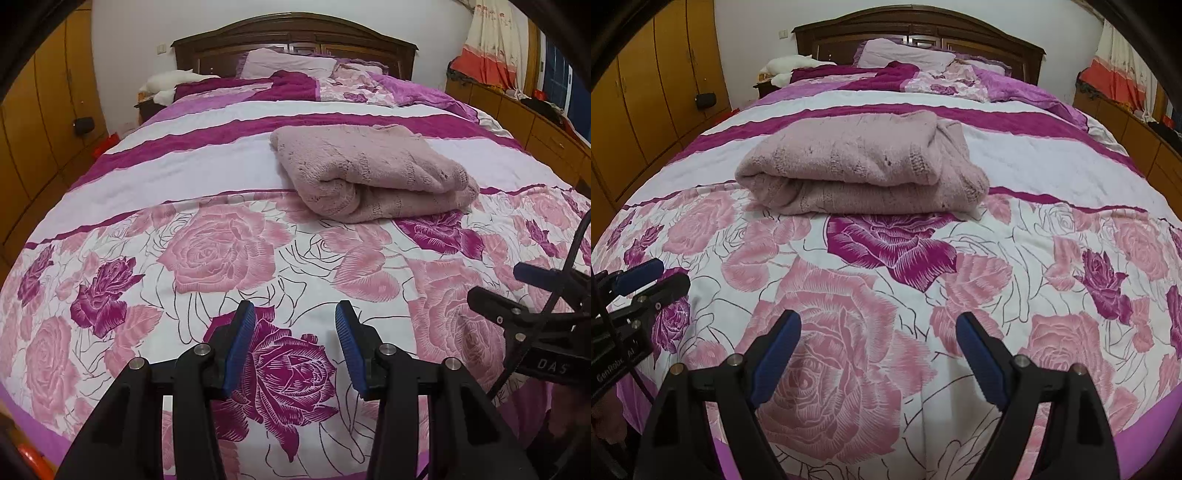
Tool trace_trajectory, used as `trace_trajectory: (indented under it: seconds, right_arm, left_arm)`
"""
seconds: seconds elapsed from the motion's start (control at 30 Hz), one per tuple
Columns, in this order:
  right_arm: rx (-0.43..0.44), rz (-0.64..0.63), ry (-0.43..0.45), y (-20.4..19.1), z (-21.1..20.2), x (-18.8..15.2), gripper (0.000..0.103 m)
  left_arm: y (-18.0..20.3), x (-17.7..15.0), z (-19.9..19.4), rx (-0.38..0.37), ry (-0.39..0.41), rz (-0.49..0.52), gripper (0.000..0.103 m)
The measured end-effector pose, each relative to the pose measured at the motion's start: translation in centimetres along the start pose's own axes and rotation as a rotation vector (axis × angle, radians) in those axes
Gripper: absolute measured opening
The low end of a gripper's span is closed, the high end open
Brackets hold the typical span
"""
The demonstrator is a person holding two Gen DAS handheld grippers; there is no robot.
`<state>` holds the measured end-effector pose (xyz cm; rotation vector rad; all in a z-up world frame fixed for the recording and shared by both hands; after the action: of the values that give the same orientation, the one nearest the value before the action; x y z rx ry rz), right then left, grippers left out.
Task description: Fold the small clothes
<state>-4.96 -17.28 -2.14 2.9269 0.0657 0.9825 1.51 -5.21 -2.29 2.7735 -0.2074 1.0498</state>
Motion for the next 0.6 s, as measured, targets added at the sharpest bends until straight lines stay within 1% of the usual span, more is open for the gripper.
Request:
trace_trajectory:
  seconds: [0.1,0.23,0.47,0.6]
  right_arm:
    - [0.019,0.01,-0.014,0.0,0.3,-0.3,0.089]
    - [0.011,0.008,-0.014,0.3,0.3,-0.5,0.089]
    - [0.024,0.02,-0.013,0.3,0.3,-0.5,0.089]
    - [0.027,0.015,-0.009,0.2,0.2,-0.4,0.089]
  left_arm:
    - [0.1,0.0,0.0,0.0,-0.006,0.002,0.022]
    - [0.4,0.0,-0.1,-0.009,-0.002,0.013,0.022]
    - [1.0,0.0,0.1,-0.014,-0.008,0.01,0.022]
    - [1.1,0.2,-0.2,-0.017,0.004,0.012,0.022]
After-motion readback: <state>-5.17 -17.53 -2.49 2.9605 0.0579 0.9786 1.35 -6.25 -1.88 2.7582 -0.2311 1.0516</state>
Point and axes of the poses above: each gripper's, at about its wrist camera, not at the fingertips, and z roughly the way its jaws point, y to its right, x to its top, the point moved 9 cm from there along z, roughly the way its jaws point, and after that the axes turned 8 degrees about -z, right-handed, at the moved point
